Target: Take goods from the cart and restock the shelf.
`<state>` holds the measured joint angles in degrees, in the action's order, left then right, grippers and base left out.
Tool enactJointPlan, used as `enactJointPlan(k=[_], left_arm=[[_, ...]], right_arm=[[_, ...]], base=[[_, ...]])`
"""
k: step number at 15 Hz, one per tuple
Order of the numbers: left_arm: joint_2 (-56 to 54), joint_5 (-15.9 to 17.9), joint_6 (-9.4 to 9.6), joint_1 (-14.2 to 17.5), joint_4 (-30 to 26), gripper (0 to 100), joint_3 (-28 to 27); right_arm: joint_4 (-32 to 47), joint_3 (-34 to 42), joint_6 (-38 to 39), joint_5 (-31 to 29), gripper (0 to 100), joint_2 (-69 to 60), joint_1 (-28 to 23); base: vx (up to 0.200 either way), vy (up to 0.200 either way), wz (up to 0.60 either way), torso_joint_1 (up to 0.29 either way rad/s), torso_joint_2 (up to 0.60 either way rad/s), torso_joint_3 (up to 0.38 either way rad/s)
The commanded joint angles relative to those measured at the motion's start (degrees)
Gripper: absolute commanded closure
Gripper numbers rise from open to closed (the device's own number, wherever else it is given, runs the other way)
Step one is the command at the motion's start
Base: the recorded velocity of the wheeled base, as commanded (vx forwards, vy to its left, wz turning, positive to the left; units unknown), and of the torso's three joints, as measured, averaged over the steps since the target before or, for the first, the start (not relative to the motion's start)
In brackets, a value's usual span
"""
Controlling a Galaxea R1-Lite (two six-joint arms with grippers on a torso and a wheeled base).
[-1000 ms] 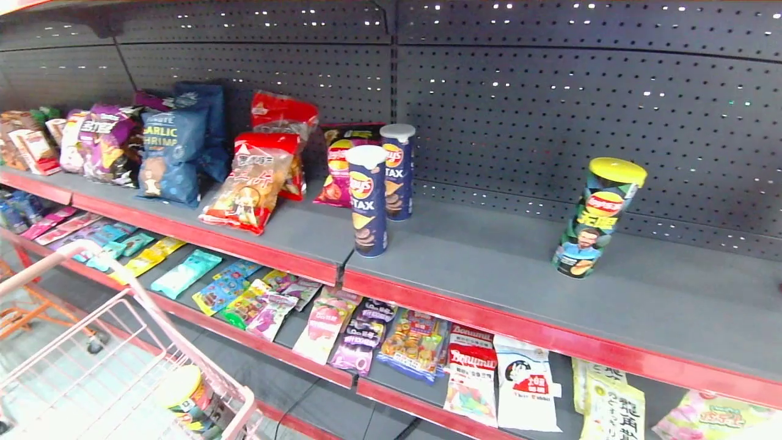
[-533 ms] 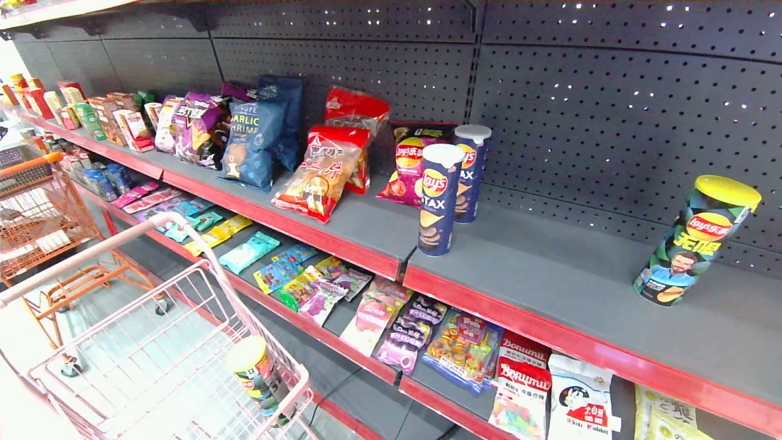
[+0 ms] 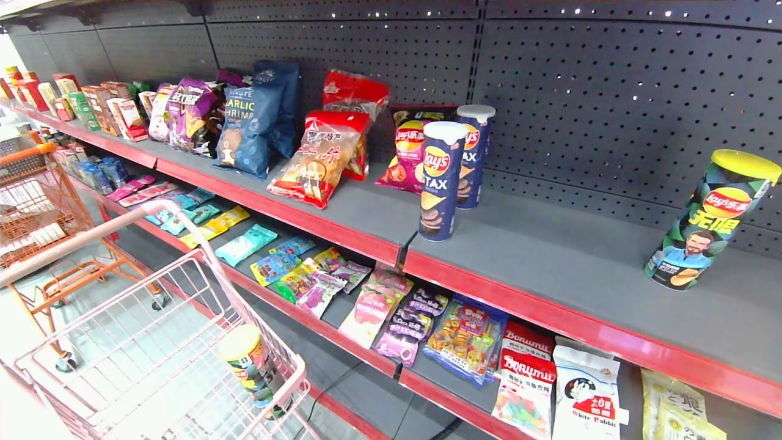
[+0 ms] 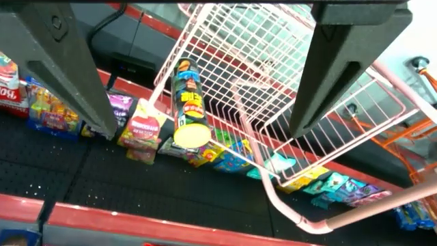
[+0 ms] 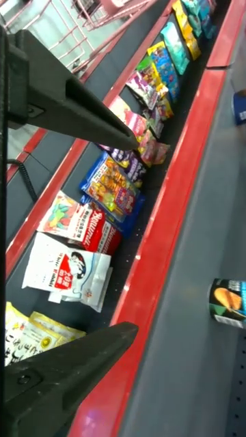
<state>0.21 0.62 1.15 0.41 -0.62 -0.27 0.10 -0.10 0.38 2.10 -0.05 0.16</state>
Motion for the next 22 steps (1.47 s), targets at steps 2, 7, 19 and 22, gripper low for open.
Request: enactJointPlan(k=[2, 7, 19, 22], left_arm=[[0.06, -0.01, 0.00, 0.02, 0.01, 0, 0.00], [0.06, -0.01, 0.00, 0.02, 0.01, 0, 0.00], [13.24, -2.38, -2.64, -0.24, 3.08, 0, -15.55], [37.32, -11.70, -11.08, 1.43, 3.52, 0, -24.60]], right_arm=[[-0.01, 0.01, 0.06, 0.01, 0, 0.05, 0.02], [-0.01, 0.01, -0.03, 0.01, 0, 0.05, 0.02], [-0.01, 0.01, 0.06, 0.01, 0, 0.05, 0.02], [-0.01, 0.01, -0.03, 0.01, 0, 0.05, 0.02]], base=[[0.000, 0.000, 0.00, -0.149, 0.36, 0.210], [0.000, 0.000, 0.00, -0.156, 0.38, 0.226], [0.000, 0.000, 0.00, -0.116, 0.32, 0.194], [0.000, 0.000, 0.00, 0.000, 0.00, 0.000]])
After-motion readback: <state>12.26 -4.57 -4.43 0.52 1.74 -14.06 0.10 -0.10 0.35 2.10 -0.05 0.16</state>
